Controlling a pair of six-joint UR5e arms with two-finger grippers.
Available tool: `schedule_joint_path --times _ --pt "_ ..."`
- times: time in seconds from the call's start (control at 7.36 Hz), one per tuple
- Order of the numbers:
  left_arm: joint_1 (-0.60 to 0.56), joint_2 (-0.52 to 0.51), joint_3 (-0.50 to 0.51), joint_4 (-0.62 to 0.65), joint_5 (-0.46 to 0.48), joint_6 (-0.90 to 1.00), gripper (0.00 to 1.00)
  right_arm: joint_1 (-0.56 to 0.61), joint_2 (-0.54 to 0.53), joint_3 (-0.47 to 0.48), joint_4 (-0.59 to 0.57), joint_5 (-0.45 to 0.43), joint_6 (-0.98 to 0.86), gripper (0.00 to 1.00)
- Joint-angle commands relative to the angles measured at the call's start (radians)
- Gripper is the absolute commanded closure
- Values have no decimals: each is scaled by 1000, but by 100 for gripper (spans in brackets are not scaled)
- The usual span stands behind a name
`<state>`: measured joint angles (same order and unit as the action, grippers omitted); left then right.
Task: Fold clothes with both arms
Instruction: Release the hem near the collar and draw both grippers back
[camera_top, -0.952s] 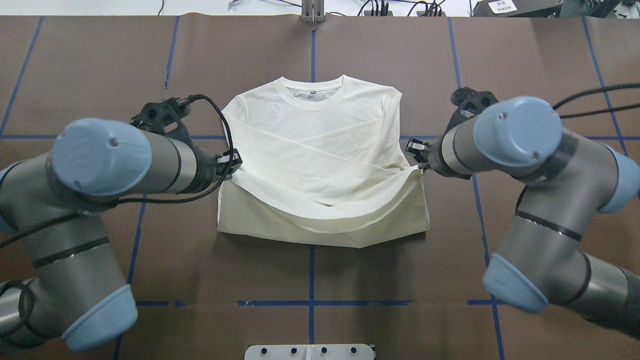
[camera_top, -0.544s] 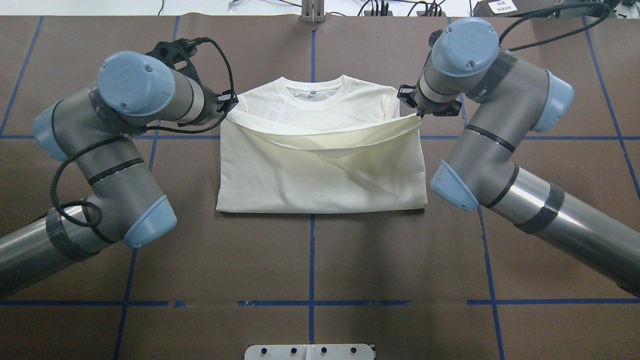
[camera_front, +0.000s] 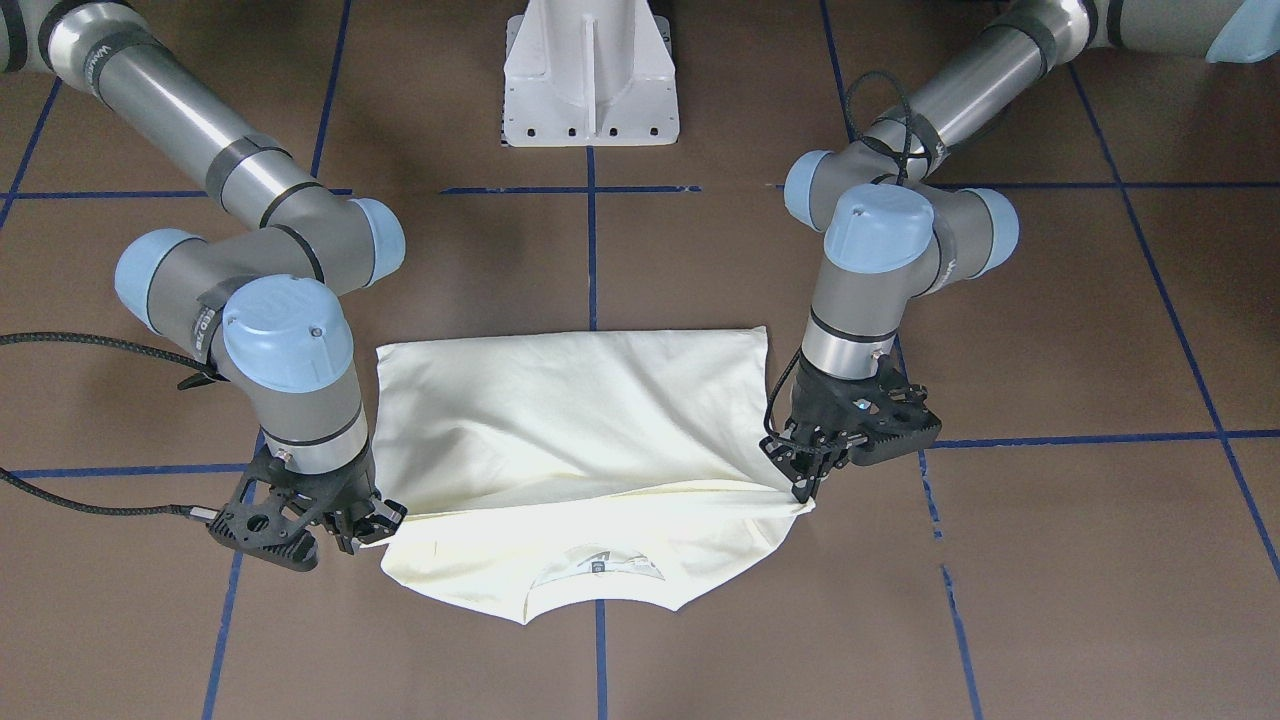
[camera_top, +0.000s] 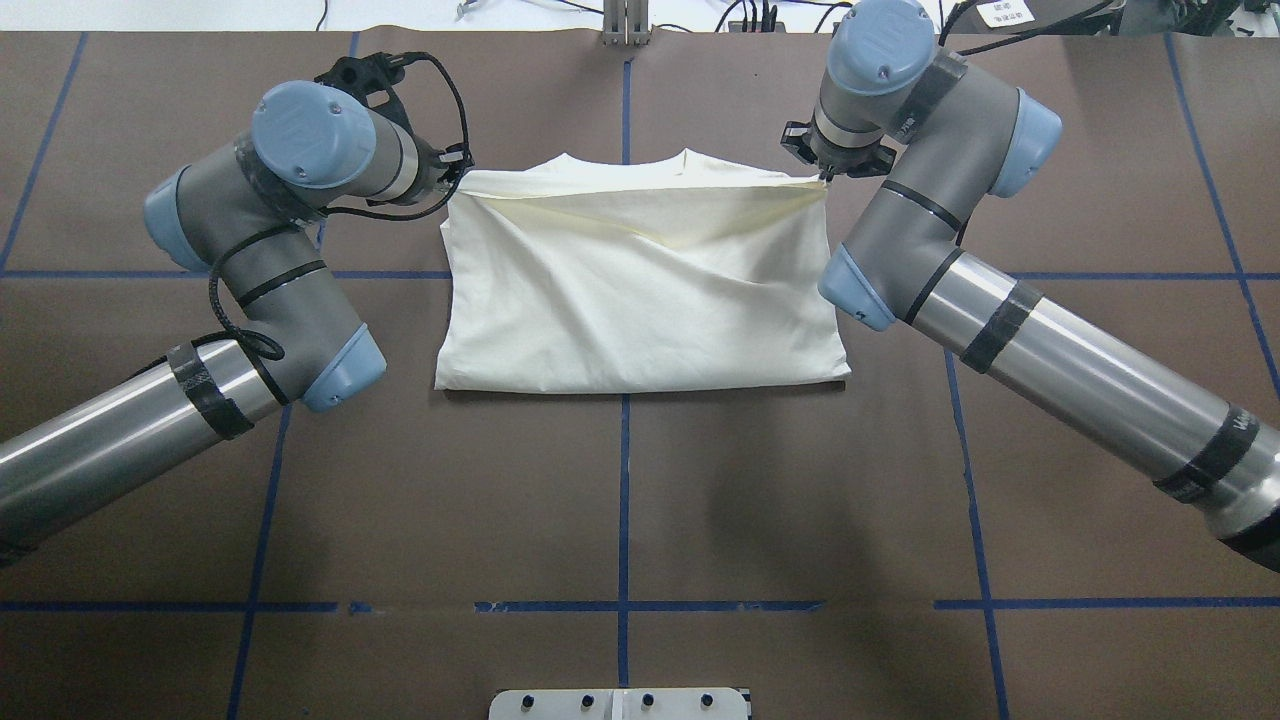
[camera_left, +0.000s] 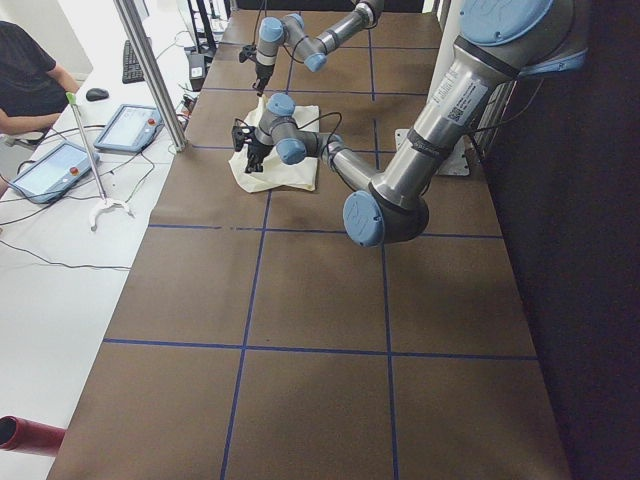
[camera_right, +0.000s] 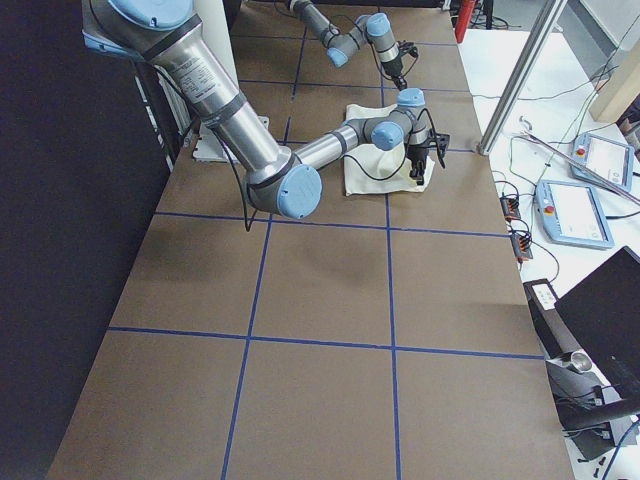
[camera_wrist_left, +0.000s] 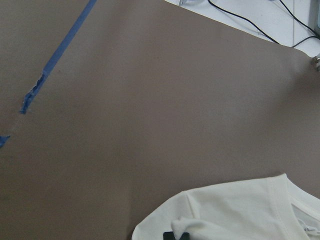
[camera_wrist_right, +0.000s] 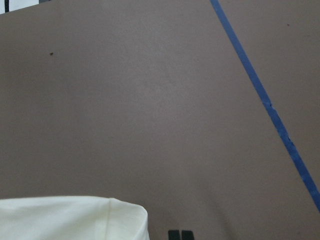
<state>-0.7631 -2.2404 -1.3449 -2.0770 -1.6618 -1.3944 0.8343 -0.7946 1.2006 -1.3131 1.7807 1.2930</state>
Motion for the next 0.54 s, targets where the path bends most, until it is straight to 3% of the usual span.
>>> schedule_joint_path --times 0.0,0.14,0.27,0.41 --pt "-13 -2 -11 -12 5 70 50 -3 20 -6 40 -3 9 0" --pt "-31 30 -96 -8 -4 74 50 0 -33 98 29 12 11 0" --pt "-35 89 -173 -11 -42 74 49 3 -163 272 29 85 15 0" --pt "-36 131 -235 -9 -56 72 49 -44 -314 457 31 86 58 0"
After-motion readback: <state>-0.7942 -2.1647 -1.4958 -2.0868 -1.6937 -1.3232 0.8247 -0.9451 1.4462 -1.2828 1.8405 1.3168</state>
